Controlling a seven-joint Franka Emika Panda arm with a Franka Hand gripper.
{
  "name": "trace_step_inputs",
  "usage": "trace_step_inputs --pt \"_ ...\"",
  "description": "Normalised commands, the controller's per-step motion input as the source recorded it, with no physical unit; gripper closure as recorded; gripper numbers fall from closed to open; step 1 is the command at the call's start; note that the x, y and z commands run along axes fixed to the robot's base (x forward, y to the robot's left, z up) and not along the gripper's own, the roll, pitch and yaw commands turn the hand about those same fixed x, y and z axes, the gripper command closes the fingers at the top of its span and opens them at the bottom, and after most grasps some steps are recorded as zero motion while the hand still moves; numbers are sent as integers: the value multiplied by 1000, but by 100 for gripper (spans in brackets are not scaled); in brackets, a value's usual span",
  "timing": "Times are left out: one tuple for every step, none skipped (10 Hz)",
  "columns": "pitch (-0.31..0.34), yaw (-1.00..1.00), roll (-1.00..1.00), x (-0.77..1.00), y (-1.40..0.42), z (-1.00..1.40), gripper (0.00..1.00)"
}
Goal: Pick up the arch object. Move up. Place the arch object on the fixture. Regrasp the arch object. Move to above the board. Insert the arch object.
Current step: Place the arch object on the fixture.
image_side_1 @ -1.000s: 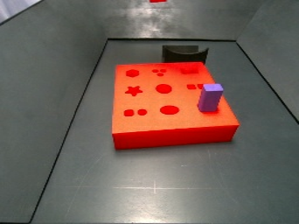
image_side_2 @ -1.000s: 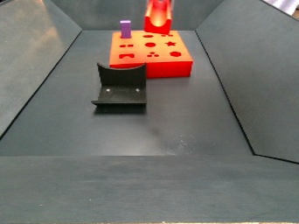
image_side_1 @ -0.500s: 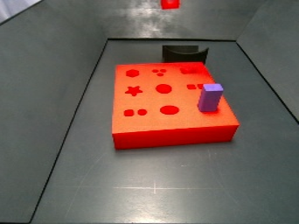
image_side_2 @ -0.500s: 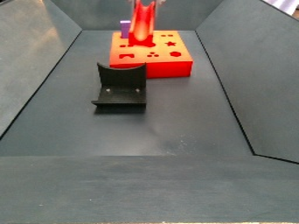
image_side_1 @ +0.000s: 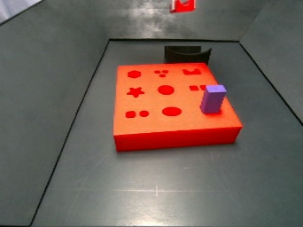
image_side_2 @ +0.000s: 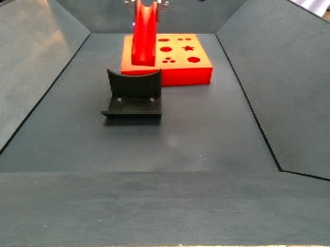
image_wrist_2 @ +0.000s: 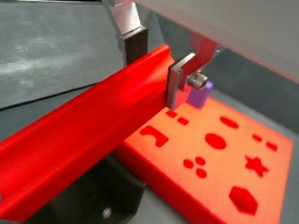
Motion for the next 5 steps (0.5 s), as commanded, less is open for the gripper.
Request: trace_step_inputs --pt "170 -31 -1000 408 38 -21 100" --pt "178 -46 -1000 333 41 -22 100" --pt "185 -65 -1000 264 41 -22 100" --pt "194 -88 -1000 193 41 -23 100" --pt "205 -128 -1000 109 44 -21 100"
